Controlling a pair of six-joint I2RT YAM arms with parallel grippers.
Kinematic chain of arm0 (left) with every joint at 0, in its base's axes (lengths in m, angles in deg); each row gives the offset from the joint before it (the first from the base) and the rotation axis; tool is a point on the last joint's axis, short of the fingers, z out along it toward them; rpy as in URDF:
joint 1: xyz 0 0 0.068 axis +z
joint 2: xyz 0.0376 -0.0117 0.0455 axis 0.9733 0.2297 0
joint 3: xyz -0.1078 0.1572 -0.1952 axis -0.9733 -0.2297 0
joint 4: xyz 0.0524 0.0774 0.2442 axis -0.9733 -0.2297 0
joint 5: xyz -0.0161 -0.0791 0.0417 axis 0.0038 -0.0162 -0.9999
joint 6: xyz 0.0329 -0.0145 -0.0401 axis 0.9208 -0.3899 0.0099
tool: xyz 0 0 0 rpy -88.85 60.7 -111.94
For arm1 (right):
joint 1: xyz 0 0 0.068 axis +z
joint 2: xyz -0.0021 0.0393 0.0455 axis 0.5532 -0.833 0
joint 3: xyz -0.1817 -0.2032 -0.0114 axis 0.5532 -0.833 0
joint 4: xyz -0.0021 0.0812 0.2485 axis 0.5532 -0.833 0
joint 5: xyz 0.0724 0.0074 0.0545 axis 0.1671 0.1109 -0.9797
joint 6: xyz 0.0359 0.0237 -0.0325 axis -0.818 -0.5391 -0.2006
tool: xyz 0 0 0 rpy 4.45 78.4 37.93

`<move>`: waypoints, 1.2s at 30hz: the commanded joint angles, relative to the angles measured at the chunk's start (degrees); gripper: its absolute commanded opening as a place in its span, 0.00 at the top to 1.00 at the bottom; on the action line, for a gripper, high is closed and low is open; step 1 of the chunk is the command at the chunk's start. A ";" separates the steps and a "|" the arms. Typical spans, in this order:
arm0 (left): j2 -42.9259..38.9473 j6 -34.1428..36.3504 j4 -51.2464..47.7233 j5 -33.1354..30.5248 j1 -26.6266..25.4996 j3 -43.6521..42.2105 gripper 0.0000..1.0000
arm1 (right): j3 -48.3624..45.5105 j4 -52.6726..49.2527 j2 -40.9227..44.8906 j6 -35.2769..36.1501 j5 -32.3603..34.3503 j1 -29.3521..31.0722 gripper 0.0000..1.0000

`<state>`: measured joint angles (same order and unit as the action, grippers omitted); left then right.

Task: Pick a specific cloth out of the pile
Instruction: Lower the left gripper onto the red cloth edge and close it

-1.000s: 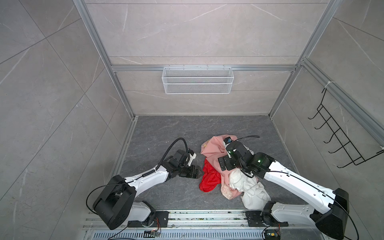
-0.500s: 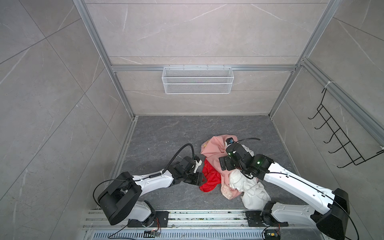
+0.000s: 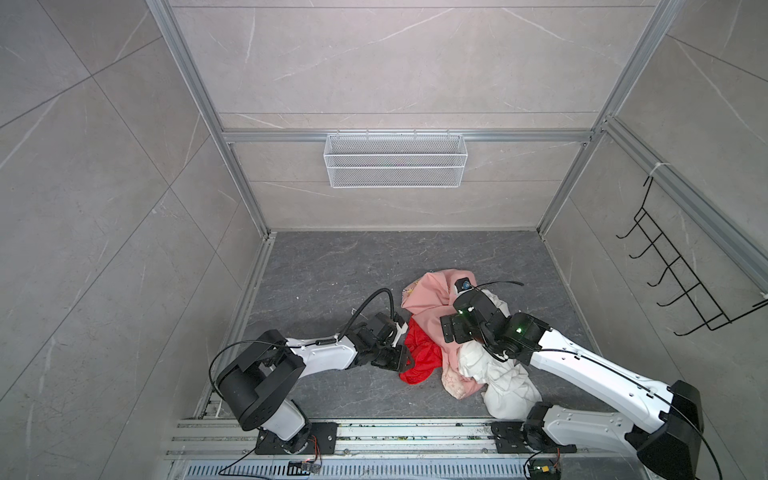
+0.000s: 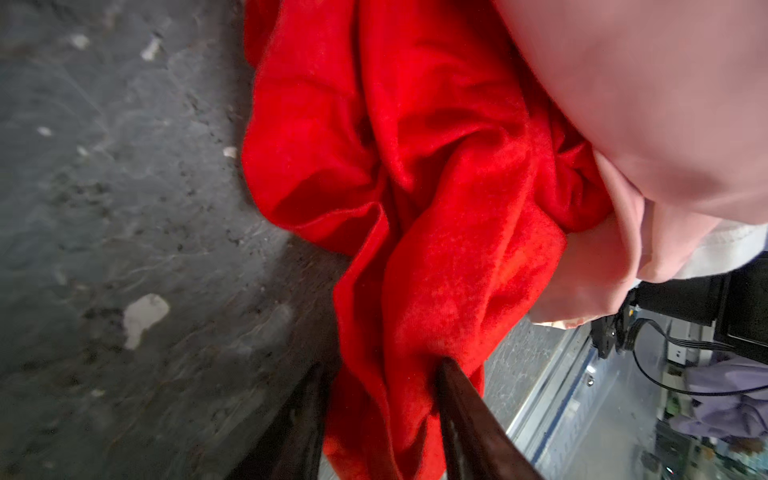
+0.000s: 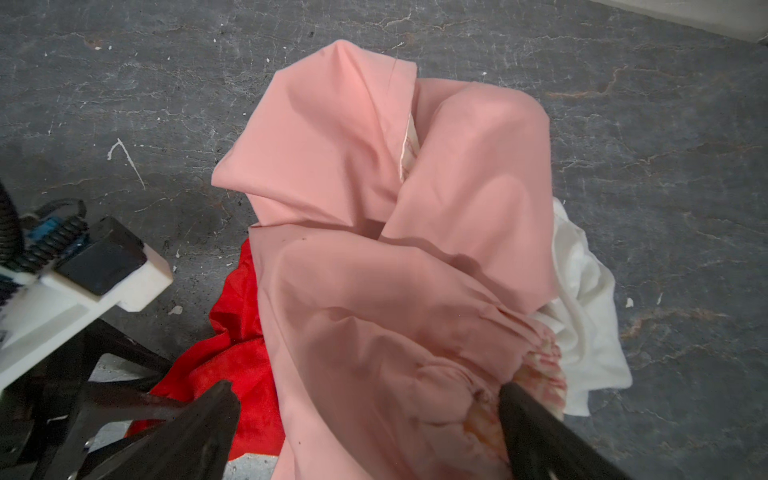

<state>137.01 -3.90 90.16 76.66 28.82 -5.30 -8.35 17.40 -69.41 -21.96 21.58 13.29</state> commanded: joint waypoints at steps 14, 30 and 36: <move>-2.18 1.05 2.11 2.70 -0.23 0.65 0.91 | -0.38 0.69 1.02 -1.43 2.01 0.66 0.00; -5.86 2.24 -0.70 0.36 -0.25 3.43 1.00 | -0.32 1.23 0.61 -1.16 1.84 1.03 0.00; -8.27 4.65 -4.85 -0.57 -0.20 6.68 1.00 | -0.16 0.88 0.90 -0.75 2.65 1.16 0.00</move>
<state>131.46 -1.76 87.01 77.19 28.75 -1.57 -8.46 18.27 -69.15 -22.11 22.83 14.09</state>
